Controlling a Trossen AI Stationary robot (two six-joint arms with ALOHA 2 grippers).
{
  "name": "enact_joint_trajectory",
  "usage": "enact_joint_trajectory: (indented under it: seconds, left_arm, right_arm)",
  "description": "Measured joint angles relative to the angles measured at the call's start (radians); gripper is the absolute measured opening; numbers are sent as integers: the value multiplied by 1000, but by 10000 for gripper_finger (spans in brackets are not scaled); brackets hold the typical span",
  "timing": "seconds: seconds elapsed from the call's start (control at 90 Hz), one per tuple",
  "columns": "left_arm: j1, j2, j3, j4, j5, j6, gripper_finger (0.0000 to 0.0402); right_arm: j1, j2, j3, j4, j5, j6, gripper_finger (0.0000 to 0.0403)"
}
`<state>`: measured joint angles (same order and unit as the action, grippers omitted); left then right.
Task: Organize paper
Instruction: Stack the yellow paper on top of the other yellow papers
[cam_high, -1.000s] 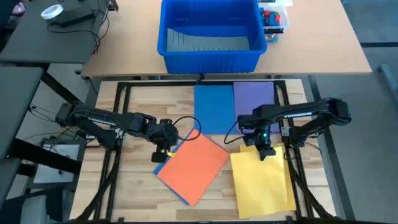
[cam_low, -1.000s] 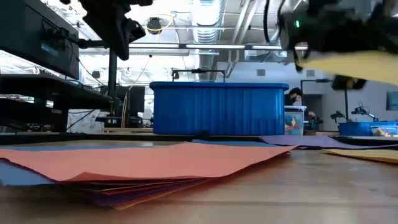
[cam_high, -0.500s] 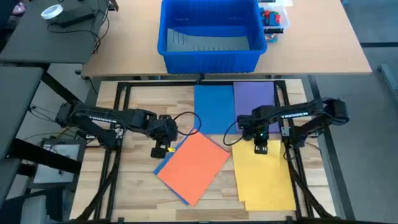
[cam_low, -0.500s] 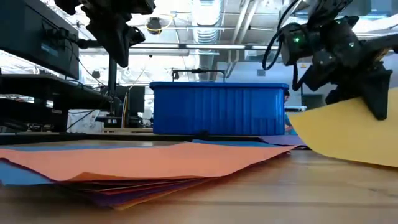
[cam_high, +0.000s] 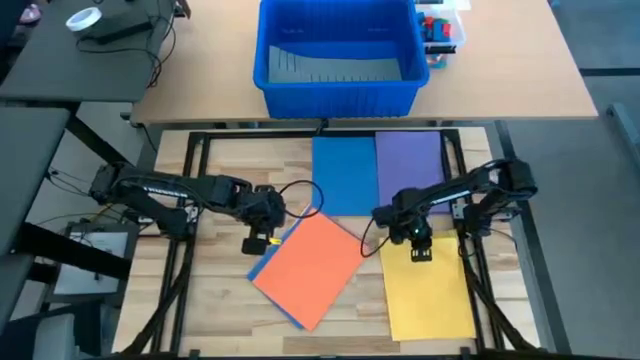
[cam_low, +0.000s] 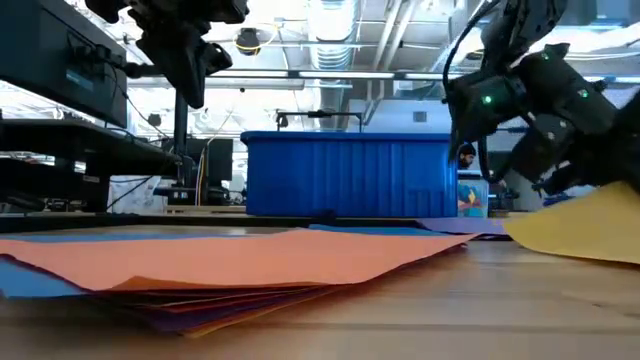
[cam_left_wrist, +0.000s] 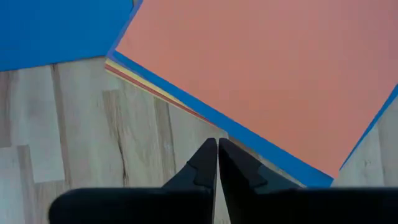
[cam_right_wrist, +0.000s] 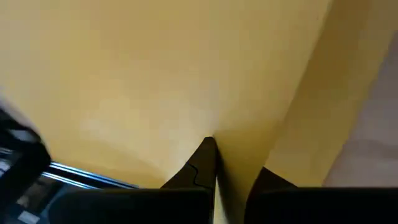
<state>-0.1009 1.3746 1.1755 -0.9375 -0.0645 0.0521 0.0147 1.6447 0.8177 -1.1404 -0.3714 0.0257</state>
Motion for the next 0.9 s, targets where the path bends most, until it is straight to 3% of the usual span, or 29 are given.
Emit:
enact_joint_trajectory:
  seconds: [0.233,0.411,0.9]
  left_arm:
    - [0,0,0,0,0,0,0]
    - [0,0,0,0,0,0,0]
    - [0,0,0,1,1,-7,0]
  right_arm:
    - [16,45,-1,0,6,2,0]
    - [16,46,-6,-6,141,57,8]
    - [11,43,13,-26,140,47,166]
